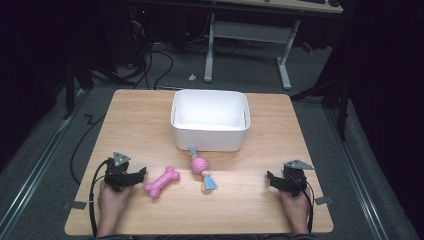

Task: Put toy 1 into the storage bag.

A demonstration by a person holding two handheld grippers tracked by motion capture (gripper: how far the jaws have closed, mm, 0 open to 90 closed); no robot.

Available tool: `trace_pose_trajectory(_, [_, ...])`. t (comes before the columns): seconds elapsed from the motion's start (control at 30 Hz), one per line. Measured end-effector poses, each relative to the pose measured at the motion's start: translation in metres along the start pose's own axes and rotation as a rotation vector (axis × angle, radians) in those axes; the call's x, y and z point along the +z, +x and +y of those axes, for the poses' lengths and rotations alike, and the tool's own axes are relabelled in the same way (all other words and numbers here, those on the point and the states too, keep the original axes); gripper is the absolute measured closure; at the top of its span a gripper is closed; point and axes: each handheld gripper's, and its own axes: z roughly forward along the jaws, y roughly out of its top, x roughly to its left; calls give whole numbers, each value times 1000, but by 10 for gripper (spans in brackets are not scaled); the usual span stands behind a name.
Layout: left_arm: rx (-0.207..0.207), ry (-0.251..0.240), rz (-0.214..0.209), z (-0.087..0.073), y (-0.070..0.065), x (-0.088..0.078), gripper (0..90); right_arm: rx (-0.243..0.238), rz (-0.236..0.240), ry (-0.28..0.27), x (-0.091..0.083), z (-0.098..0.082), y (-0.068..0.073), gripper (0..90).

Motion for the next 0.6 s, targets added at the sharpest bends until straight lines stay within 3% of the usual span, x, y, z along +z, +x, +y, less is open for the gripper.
trace_pose_trajectory(0.6, [15, 1, -11, -1, 0, -1, 204, 1, -3, 2, 0, 0, 0, 271])
